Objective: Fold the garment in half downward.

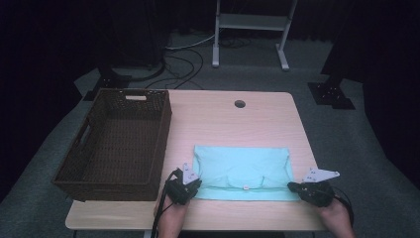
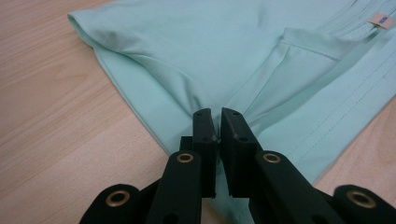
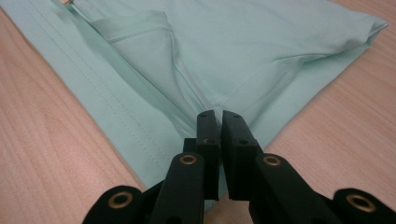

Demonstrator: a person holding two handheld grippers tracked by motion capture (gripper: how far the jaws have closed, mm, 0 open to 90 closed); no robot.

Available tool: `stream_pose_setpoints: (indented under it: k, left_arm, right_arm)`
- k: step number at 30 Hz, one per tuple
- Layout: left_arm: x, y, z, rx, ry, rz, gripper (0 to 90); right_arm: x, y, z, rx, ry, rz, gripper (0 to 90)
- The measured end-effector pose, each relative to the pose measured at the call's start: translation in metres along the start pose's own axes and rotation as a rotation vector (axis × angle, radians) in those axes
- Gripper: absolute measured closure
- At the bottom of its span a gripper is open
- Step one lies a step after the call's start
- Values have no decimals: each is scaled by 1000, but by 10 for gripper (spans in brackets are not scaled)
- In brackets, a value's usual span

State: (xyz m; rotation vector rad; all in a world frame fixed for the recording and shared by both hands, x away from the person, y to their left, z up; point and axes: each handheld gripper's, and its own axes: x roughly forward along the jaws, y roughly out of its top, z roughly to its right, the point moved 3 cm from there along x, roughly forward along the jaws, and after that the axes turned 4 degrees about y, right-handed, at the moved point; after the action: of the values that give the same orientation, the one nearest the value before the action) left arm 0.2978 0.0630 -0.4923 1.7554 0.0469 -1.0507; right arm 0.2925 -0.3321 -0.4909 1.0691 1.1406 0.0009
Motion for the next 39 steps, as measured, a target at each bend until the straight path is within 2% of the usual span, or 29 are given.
stream_pose_setpoints:
  k: [3, 5, 6, 8, 9, 10, 11, 14, 17, 20, 22, 26, 30, 39]
  left_arm:
    - [-1, -1, -1, -19, -3, 11, 780]
    - [-1, -1, -3, -39, 2, 21, 686]
    - [-1, -1, -4, -54, -9, 28, 645]
    - [-1, -1, -5, -74, -24, 34, 543]
    - [-1, -1, -5, -74, -24, 34, 506]
    - [0, -1, -5, -80, -26, 35, 506]
    - [0, 0, -5, -86, -22, 37, 408]
    - [1, 1, -6, -97, -25, 53, 283]
    - [1, 3, -4, -82, -38, 61, 155]
    - [2, 5, -4, -69, -41, 56, 49]
    - [3, 7, -3, -67, -45, 56, 0]
    - [3, 10, 0, -52, -68, 67, 0]
    - [5, 14, 5, -31, -87, 67, 0]
    - [13, 24, 22, 25, -129, 67, 0]
  right_arm:
    - [0, 0, 2, 8, -2, 6, 797]
    - [-1, -1, 3, 15, -2, 16, 707]
    - [-1, -1, 4, 19, 0, 23, 681]
    - [-1, -1, 5, 24, 8, 37, 534]
    - [0, -1, 5, 29, 10, 40, 502]
    - [0, -1, 5, 29, 10, 40, 502]
    - [2, 0, 5, 27, 22, 45, 384]
    - [4, 1, 4, 27, 30, 55, 268]
    - [5, 2, 5, 44, 41, 74, 102]
    - [8, 2, 5, 40, 32, 80, 4]
    - [9, 2, 5, 37, 28, 80, 0]
    - [12, 4, 3, 30, 46, 104, 0]
    - [14, 6, 2, 31, 70, 100, 0]
    - [25, 13, -8, -24, 148, 95, 0]
